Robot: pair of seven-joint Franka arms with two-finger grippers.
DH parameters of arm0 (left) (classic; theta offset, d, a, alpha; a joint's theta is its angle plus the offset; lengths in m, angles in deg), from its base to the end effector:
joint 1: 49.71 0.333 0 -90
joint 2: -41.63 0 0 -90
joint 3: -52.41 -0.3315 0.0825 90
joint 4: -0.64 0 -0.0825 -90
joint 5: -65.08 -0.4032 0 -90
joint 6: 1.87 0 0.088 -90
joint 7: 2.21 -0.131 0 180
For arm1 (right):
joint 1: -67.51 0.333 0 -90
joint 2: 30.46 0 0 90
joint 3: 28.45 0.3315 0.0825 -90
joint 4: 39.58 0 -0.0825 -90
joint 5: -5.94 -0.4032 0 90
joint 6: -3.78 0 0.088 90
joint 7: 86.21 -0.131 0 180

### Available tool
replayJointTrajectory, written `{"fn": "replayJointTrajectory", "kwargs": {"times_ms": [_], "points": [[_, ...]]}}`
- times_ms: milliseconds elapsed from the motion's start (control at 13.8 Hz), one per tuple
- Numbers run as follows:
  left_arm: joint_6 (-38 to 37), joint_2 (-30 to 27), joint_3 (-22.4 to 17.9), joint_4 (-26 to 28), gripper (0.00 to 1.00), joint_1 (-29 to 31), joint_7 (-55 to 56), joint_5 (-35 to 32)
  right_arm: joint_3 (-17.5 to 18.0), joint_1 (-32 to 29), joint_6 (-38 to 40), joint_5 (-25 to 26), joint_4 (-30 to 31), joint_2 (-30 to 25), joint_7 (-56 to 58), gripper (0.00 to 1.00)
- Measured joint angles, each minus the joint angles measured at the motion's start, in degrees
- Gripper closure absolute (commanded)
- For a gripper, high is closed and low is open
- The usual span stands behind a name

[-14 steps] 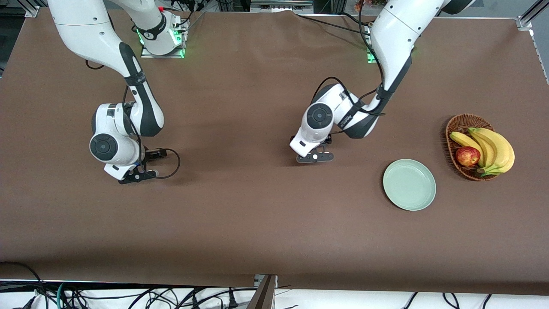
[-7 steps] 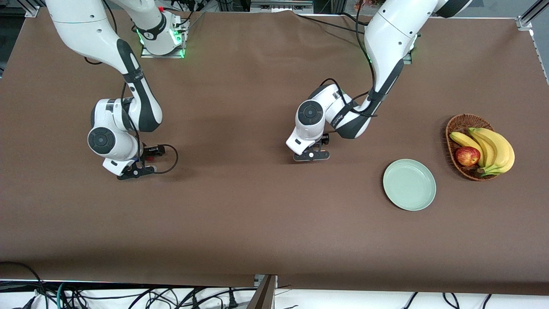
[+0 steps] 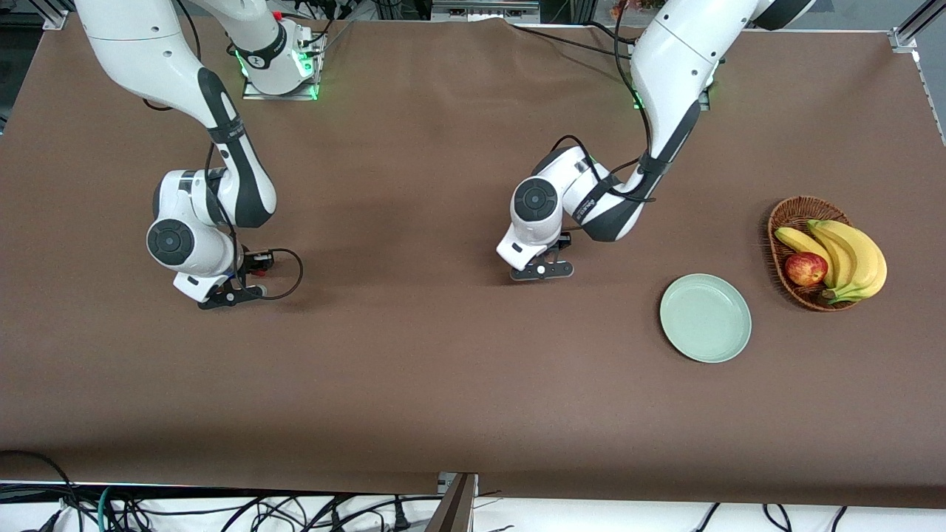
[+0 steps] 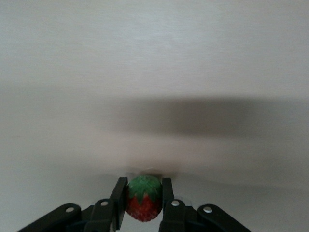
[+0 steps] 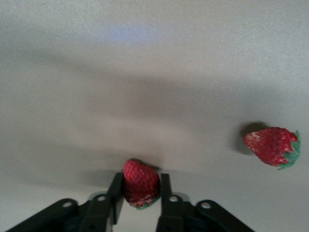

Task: Collect all strawberries into plate
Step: 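Grasp the strawberry with the left gripper while the right gripper grasps another, then drop the strawberry on the plate while the right gripper sets another down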

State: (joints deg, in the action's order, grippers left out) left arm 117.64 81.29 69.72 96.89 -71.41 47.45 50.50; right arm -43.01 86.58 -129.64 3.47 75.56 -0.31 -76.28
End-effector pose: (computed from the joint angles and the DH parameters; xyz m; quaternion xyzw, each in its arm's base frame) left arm 0.5379 -0.3960 0.1691 -0.9918 -0.0366 0.0857 0.0878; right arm 0.5956 0.0459 0.1571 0.9871 0.1192 -0.0966 0.0459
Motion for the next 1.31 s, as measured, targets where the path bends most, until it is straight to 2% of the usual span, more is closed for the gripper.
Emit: {"fn": "replayJointTrajectory", "kwargs": {"times_ms": [218, 363, 508, 726, 872, 1017, 1307], "points": [[-16.07, -1.65, -0.17, -8.2, 0.88, 2.07, -7.1, -0.06, 0.34, 0.0, -0.17, -0.41, -0.13, -0.45, 0.0, 0.99], [-19.69, -2.36, -0.48, -10.48, 0.86, 4.66, -13.23, -0.13, 2.16, 0.04, -0.23, -2.23, -0.62, -1.66, -0.35, 0.99], [-20.25, -2.31, -0.95, -10.62, 0.87, 8.67, -22.71, -0.24, 5.87, 0.35, -0.28, -6.85, -1.46, -2.51, -3.53, 0.99], [-20.13, -1.76, -1.58, -10.6, 0.87, 16.34, -37.06, -1.33, 10.53, 4.63, -0.65, -8.63, -4.94, -2.45, -19.16, 0.99], [-17.39, -0.5, -2.89, -10.57, 0.87, 19.4, -42.45, -6.34, 11.05, 10.92, -0.76, -8.88, -9.27, -1.38, -32.86, 0.99], [-14.12, 1.02, -3.55, -10.53, 0.87, 20.77, -46.95, -8.52, 11.14, 16.88, -0.93, -8.99, -14.9, 1.38, -46.44, 0.99], [-6.57, 3.58, -3.83, -10.52, 0.81, 23.45, -55.18, -9.09, 11.31, 25.67, -3.25, -9.01, -28.77, 11.34, -66.29, 0.99]]}}
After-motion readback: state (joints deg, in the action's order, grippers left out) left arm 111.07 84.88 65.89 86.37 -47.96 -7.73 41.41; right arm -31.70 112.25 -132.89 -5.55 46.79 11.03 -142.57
